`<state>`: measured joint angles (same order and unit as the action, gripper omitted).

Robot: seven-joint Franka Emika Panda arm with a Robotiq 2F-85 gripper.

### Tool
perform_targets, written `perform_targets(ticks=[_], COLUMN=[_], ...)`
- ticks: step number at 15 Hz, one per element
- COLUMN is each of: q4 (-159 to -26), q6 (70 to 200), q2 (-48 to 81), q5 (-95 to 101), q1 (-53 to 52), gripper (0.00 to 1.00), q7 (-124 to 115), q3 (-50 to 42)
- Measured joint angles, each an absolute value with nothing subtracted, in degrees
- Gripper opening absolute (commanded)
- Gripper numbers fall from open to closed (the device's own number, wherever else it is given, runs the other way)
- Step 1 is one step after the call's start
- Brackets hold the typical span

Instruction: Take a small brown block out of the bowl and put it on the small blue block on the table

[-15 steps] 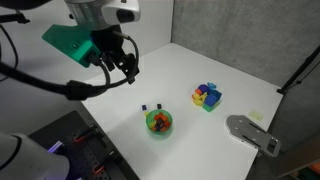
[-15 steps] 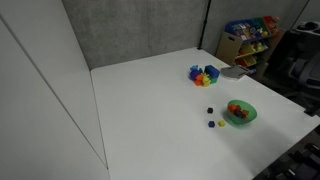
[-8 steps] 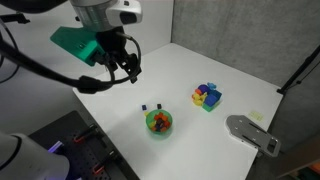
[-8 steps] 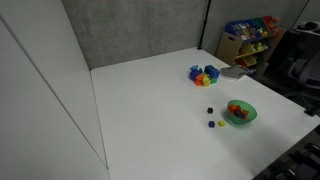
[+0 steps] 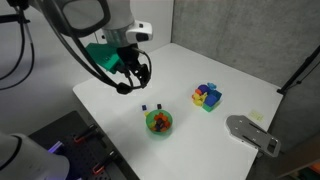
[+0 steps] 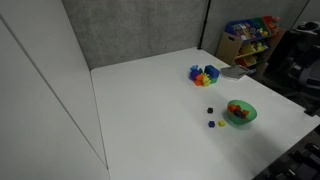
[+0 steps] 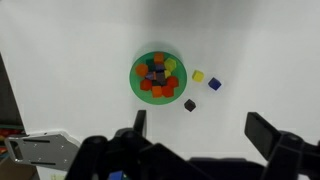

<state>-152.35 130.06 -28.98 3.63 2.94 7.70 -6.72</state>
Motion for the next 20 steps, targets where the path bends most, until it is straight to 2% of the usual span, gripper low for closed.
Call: perform_targets(ticks=[12, 20], q4=[-149.50, -141.06], q6=[145.39, 149.46], q2=[-5.76, 10.05], q5=[1.60, 1.62], q1=[4.08, 4.23], gripper=[1.00, 1.00], q7=[6.66, 5.65], q3=[-7.28, -7.14])
